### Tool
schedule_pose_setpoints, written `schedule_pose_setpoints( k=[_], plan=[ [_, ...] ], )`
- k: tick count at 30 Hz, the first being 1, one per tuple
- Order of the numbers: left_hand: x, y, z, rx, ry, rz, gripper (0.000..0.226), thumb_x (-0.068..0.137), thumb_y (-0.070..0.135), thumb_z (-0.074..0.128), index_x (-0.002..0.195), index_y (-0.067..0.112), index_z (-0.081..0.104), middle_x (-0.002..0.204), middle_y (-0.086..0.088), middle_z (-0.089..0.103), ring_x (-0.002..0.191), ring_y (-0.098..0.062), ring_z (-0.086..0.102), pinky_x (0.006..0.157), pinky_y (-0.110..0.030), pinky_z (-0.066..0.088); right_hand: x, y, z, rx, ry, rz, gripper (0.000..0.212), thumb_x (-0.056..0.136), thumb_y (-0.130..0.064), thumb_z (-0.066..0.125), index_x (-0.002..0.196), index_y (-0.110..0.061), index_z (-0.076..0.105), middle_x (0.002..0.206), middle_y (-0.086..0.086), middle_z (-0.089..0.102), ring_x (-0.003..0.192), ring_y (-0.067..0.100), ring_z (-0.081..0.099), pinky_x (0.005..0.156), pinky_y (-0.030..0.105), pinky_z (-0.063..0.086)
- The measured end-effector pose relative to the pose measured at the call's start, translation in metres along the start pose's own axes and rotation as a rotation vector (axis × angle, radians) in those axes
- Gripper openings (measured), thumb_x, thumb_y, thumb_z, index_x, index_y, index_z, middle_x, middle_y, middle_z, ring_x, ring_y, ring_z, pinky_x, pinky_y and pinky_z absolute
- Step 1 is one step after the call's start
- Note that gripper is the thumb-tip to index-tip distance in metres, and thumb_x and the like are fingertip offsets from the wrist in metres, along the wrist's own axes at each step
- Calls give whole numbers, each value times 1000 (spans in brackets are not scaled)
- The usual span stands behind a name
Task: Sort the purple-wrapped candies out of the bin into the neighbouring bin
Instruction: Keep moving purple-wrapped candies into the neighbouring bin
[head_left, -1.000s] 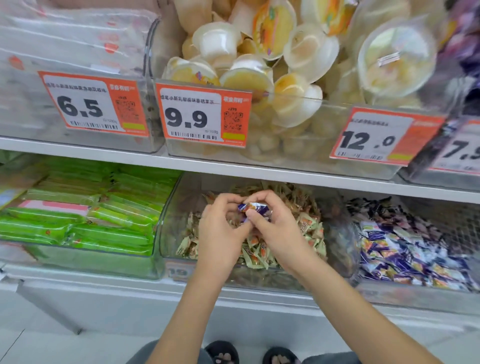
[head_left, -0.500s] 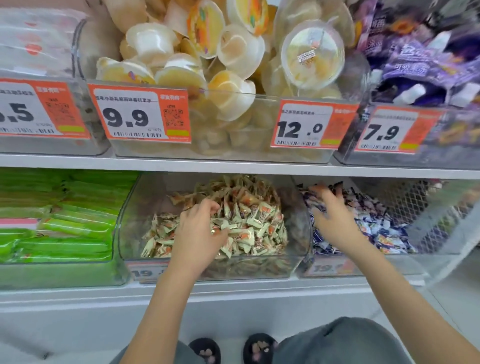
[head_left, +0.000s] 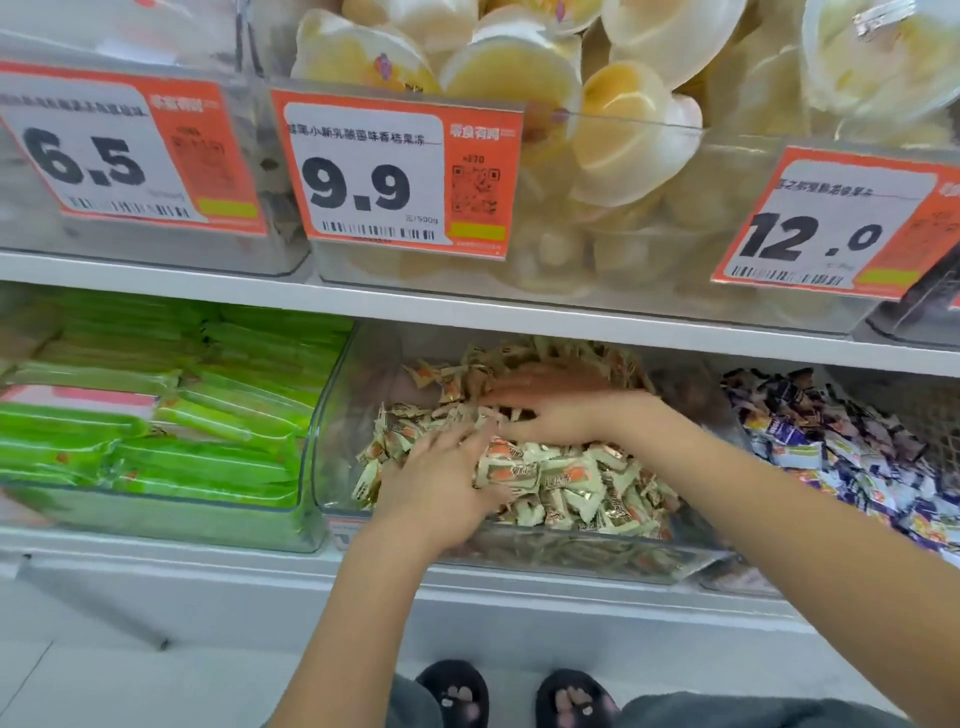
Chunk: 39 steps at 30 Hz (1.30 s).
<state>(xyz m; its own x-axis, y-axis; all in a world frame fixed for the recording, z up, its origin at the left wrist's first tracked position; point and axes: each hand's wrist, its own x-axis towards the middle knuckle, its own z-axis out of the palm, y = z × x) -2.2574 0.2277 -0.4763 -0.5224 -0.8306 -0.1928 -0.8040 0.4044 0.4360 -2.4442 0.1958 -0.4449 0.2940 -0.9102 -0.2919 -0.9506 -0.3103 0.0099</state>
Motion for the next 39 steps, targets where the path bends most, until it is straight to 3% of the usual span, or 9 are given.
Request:
schedule_pose_setpoints(
  k=[4,7,12,17,22,27,32,35,39],
  plan=[
    [3,-26,-8,-110,-75,3,46,93,51,45,139,45,38,156,10,20,141,-21,25,110,-46,30,-19,26,8,67,-19,14,52,88,-71,22,135,-54,38,152,-23,26,141,7,22,109,27,13],
    [3,-40,-16,-178,-95,8,49,90,48,54,137,50,39,149,6,35,135,-18,33,110,-42,31,-37,28,7,110,25,-17,46,85,-68,22,127,-62,40,145,-27,35,134,1,28,105,17,11],
    [-4,-40,-16,-103,-60,31,55,87,46,58,138,47,37,142,0,43,130,-25,37,107,-45,34,-46,21,5,140,-48,18,47,90,-62,24,131,-53,46,145,-27,33,136,-1,22,109,19,7],
    [13,-22,-26,-391,68,274,66,75,62,62,135,43,41,147,13,35,137,-11,28,114,-40,24,-45,8,6,98,70,15,53,89,-63,22,128,-45,53,139,-21,46,131,2,33,111,23,11],
    [48,5,-16,164,-275,185,92,72,76,55,147,42,15,158,5,15,145,-22,11,113,-60,6,-52,7,13,38,128,108,66,70,-86,27,124,-54,48,142,-29,37,135,1,30,117,37,9],
    [56,-31,-48,520,-191,-3,68,83,63,51,144,39,32,154,0,28,141,-25,24,116,-50,7,-50,9,16,1,141,166,48,76,-73,47,122,-57,45,144,-29,32,137,3,26,116,47,6],
    [50,-38,-42,685,-67,72,58,91,59,40,143,33,33,154,-2,27,143,-24,18,118,-48,2,-49,10,20,92,188,207,45,78,-72,50,120,-59,47,145,-31,30,138,-1,22,117,44,3],
    [46,-44,-43,598,-52,125,61,91,61,39,143,32,32,152,-2,31,140,-25,24,118,-45,9,-48,10,23,121,231,212,44,78,-72,50,120,-60,49,145,-32,30,139,-2,17,114,38,-7],
    [55,-41,-48,164,20,202,69,81,68,50,140,36,36,146,5,41,132,-17,39,108,-39,32,-47,12,28,154,284,206,45,75,-75,47,118,-62,49,143,-33,32,138,-4,18,107,26,-16]
  ],
)
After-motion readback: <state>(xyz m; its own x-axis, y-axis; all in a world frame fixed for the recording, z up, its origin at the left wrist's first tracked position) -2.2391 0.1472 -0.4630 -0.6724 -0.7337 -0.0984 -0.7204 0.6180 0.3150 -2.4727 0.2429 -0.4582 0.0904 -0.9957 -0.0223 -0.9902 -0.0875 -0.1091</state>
